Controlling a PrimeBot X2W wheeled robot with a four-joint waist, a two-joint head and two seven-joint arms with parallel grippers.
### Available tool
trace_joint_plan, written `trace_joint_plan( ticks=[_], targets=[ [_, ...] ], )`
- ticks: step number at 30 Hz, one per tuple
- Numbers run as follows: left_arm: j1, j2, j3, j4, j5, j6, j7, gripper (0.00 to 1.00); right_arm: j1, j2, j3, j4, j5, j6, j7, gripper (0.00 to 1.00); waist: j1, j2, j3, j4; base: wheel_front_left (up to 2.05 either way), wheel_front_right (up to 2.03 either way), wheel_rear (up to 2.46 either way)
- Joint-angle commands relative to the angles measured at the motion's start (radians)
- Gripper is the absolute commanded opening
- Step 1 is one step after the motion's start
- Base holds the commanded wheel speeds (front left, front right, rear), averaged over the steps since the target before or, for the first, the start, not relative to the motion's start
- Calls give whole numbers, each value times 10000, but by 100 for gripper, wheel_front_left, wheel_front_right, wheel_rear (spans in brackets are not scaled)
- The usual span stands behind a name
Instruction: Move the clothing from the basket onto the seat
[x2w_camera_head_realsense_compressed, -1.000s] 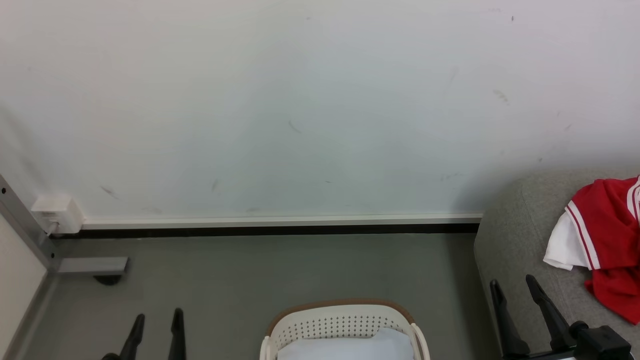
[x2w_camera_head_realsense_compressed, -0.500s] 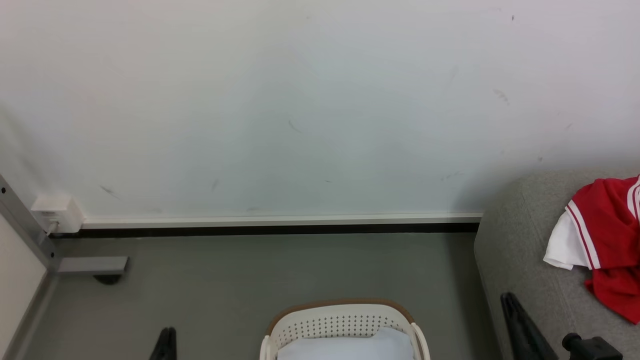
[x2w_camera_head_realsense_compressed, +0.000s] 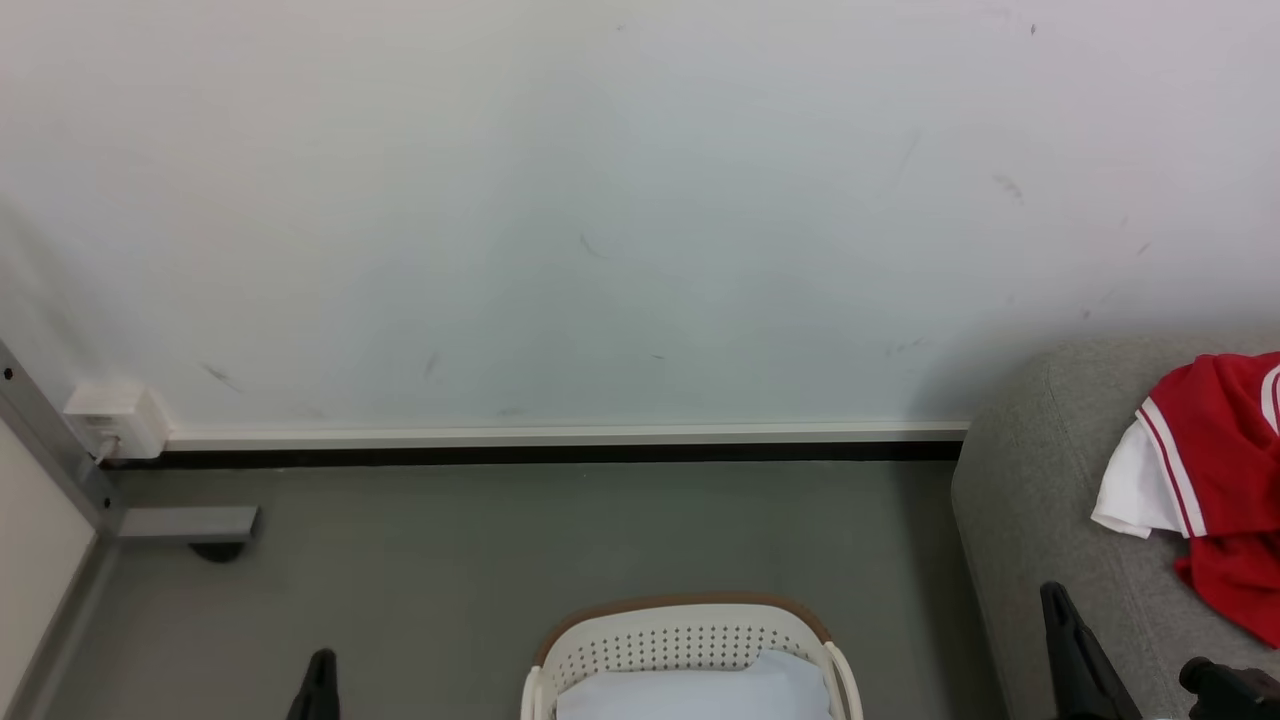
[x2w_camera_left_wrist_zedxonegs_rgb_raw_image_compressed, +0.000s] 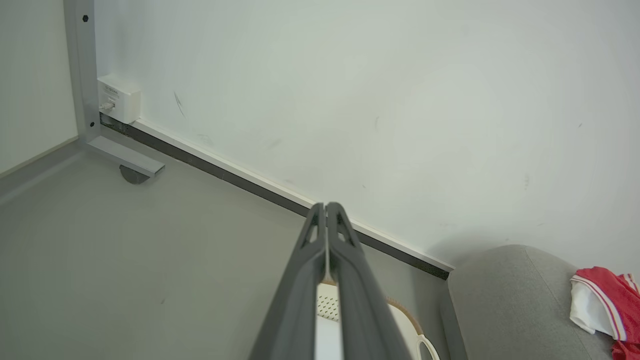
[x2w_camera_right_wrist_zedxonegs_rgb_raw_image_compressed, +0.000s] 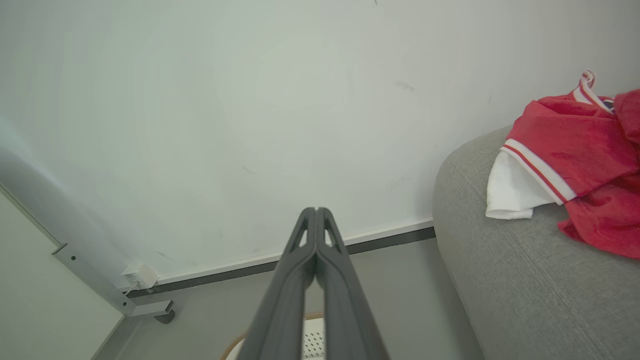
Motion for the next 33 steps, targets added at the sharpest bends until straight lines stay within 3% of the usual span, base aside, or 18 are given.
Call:
trace_joint_plan(
  ticks=[1, 33],
  targets=[
    [-311, 29, 76, -160, -455, -64, 106, 0, -281, -21, -138, -169, 451, -3, 97, 0, 0, -1, 9, 6, 0, 0, 0],
    [-929, -58, 423, -127, -4639, -357, 1272, 0, -575, 146, -971, -219, 4429, -8, 1244, 0, 0, -1, 186, 117, 0, 0, 0]
  ],
)
